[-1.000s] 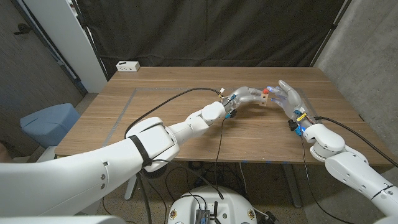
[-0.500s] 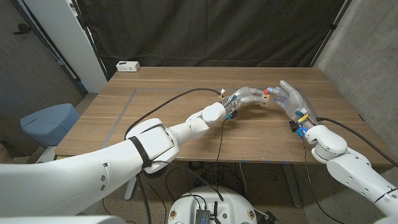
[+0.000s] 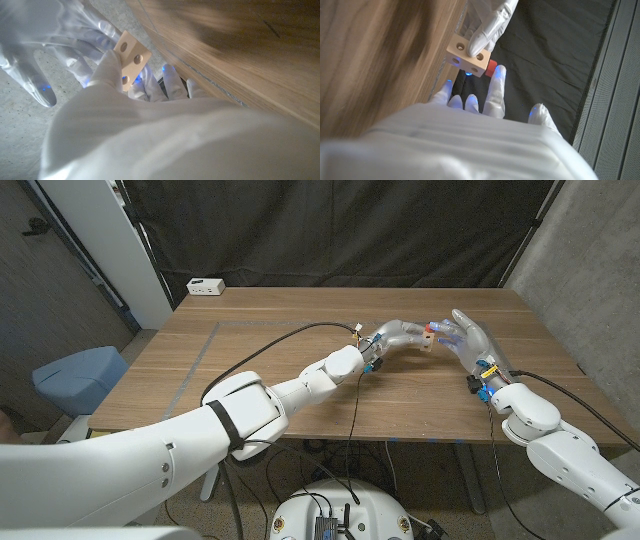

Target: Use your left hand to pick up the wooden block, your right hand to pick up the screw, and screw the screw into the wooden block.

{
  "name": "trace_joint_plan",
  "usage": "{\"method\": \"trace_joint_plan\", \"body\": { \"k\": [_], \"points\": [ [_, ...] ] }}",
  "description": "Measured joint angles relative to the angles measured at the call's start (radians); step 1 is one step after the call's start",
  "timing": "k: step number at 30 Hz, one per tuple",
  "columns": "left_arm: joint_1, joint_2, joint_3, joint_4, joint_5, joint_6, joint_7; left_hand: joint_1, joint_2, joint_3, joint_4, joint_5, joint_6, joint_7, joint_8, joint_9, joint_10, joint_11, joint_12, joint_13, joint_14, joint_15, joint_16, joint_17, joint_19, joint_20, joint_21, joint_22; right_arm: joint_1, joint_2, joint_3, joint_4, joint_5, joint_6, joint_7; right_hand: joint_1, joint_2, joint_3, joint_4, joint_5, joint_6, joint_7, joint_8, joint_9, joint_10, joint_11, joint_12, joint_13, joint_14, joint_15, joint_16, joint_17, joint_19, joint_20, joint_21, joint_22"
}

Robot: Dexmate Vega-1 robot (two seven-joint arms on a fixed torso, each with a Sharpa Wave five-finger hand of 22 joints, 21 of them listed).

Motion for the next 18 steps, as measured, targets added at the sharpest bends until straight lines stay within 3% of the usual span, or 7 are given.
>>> {"method": "trace_joint_plan", "body": {
  "k": [18],
  "points": [
    [0.006, 0.004, -0.002, -0.007, 0.01, -0.013, 0.005, 0.0, 0.0, -0.004, 0.004, -0.003, 0.005, 0.005, 0.0, 0.001, 0.007, 0.004, 0.0, 0.005, 0.01, 0.0, 0.005, 0.0, 0.001, -0.001, 0.0, 0.0, -0.015, 0.022, 0.008, 0.005, 0.005, 0.033, 0.012, 0.009, 0.0, 0.004, -0.004, 0.0, 0.003, -0.003, -0.007, 0.0, 0.012, -0.002, 0.0, -0.003, 0.018, -0.003, 0.0, -0.005, 0.009, 0.002, 0.0, 0.0]
  ]
}}
